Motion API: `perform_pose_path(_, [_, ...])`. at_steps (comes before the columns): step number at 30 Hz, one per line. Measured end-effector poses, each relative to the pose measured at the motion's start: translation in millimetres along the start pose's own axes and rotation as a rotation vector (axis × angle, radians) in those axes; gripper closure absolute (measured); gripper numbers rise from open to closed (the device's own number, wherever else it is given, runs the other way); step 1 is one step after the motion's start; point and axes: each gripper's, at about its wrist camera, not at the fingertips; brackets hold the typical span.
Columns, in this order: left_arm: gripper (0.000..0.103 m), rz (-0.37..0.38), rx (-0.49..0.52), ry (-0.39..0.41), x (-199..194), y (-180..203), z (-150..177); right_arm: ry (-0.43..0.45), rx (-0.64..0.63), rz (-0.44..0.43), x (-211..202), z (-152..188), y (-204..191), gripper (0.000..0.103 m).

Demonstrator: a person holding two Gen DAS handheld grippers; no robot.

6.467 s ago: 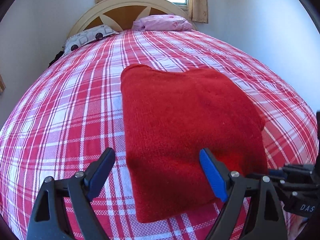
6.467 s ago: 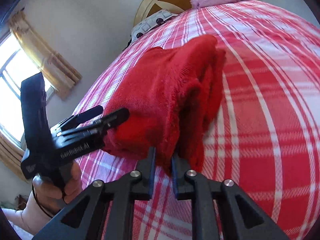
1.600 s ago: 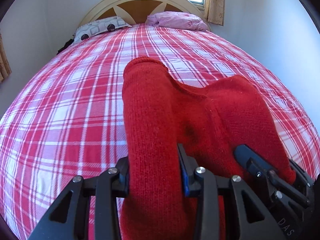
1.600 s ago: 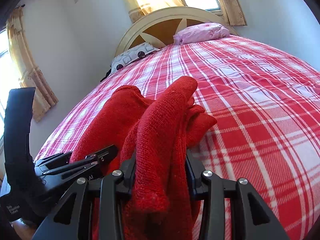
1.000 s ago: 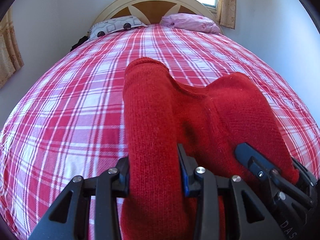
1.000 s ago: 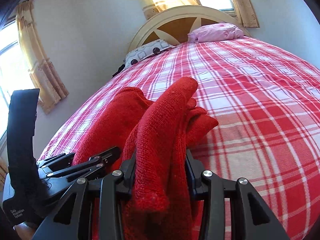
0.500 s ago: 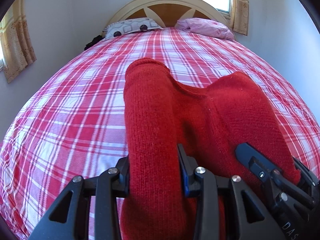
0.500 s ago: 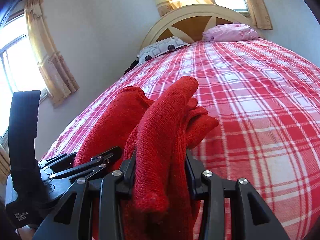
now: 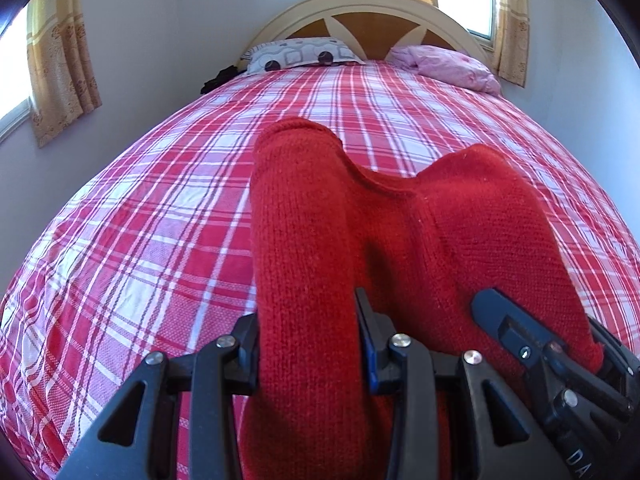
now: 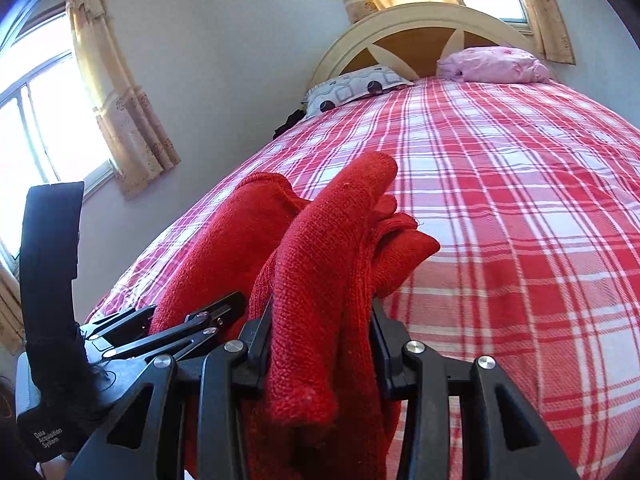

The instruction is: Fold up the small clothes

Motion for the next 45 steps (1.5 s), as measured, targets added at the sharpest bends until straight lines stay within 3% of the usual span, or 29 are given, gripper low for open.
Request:
perform_pose_path(13, [0.064,-0.052,0.019,0.036,15,-24,-31,0.015,0.045,-0.032,37,-23,-18,0.062])
perform_pose_path(21, [0.064,-0.067,0.041,0.03,48,-37,-57,0.043,0.057,-0.015,78,-38,-18,0.062])
perform_pose_path(26, [0.064,-0.063,0.026,-0.053,83,-46,-51,-0.041,0.087,-0.002,113,-27,-8,0.062])
perform_pose_path(28, [0.062,-0.044,0.014,-0.041,83,-50,-48,-0.076,0.142,-0.027,121,-24,3,0.062])
perform_pose_path(30, [0.058,-0.031,0.008,-0.038,81,-52,-48,-0.1,0.207,-0.067,126,-21,15,0.06])
perform_pose_path(32, [0.041,-0.056,0.01,-0.029,81,-53,-46,-0.121,0.263,-0.106,130,-18,25,0.058])
perform_pose_path(36, [0.02,-0.08,0.003,-0.012,79,-64,-42,-0.136,0.307,-0.162,130,-13,33,0.054])
perform_pose_path(38, [0.0,-0.114,-0.019,-0.007,77,-75,-37,-0.144,0.286,-0.17,124,-11,32,0.052])
perform_pose_path(45, [0.0,-0.028,-0.147,-0.016,54,-107,-18,-0.13,0.232,-0.13,86,8,31,0.041])
Point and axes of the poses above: each gripper's, at about its wrist camera, not at the fingertips, and x roughly the way its jaws point, y to its right, z to its underside, and after that the axes turned 4 degrees about -x, right-handed
